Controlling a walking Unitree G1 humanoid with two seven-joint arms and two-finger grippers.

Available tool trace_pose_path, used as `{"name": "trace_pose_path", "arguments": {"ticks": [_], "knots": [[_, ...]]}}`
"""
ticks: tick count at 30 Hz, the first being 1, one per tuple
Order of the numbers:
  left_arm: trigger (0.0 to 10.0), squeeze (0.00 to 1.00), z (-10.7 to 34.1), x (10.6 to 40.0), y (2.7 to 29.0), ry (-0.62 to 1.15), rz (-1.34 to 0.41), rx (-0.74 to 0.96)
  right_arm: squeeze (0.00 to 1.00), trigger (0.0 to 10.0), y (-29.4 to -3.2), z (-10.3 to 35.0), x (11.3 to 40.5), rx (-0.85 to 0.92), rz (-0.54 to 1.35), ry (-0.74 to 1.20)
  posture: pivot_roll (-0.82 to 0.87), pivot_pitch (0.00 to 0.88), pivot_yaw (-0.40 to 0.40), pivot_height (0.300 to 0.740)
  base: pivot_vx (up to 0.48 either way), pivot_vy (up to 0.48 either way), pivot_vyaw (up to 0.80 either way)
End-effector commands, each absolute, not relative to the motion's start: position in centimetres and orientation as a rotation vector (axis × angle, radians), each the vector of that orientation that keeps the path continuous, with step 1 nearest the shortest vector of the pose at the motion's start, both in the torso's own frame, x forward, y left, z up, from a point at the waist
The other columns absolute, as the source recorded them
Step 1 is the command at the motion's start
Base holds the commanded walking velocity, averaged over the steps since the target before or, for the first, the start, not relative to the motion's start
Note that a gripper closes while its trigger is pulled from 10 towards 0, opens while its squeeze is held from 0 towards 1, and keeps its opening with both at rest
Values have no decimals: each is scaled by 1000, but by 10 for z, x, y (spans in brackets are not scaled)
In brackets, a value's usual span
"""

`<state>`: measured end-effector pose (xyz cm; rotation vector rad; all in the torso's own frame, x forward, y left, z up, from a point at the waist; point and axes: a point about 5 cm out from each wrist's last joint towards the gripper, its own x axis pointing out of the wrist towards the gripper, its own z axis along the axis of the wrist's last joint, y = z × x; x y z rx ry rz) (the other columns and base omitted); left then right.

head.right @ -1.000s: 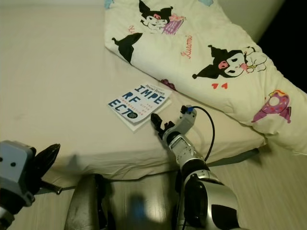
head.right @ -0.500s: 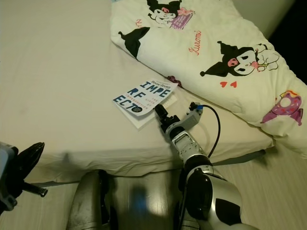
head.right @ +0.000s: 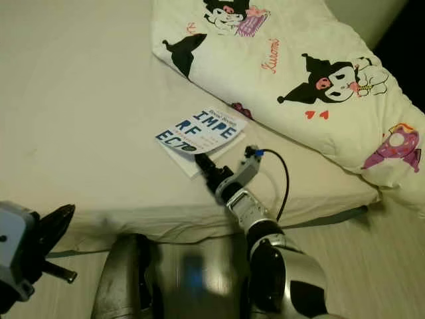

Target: Clean up the room

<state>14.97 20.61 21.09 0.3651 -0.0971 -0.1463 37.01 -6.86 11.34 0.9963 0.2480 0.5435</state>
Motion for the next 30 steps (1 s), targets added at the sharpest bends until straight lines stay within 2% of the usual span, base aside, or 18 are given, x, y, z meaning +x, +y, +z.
{"name": "trace_pose_path", "arguments": {"ticks": [1, 3, 4, 6, 21, 30], "knots": [[10000, 0, 209, 146, 204, -79, -147, 361, 431, 10000, -65, 101, 362, 1019, 550, 285, 240, 436, -56, 519, 0, 0, 0], [10000, 0, 207, 146, 203, -74, -153, 357, 227, 10000, -64, 102, 362, 1038, 572, 266, 235, 431, -56, 519, 0, 0, 0], [10000, 0, 207, 146, 203, -74, -153, 357, 227, 10000, -64, 102, 362, 1038, 572, 266, 235, 431, -56, 519, 0, 0, 0], [10000, 0, 206, 146, 201, -69, -166, 356, 4, 10000, -62, 98, 358, 1038, 582, 270, 236, 423, -52, 519, 0, 0, 0], [10000, 0, 203, 147, 196, -64, -197, 371, 0, 10000, -77, 108, 368, 1181, 456, 149, 238, 417, -48, 519, 0, 0, 0], [10000, 0, 200, 145, 195, -58, -204, 384, 0, 10000, -74, 105, 363, 1176, 517, 126, 230, 411, -49, 519, 0, 0, 0]]}}
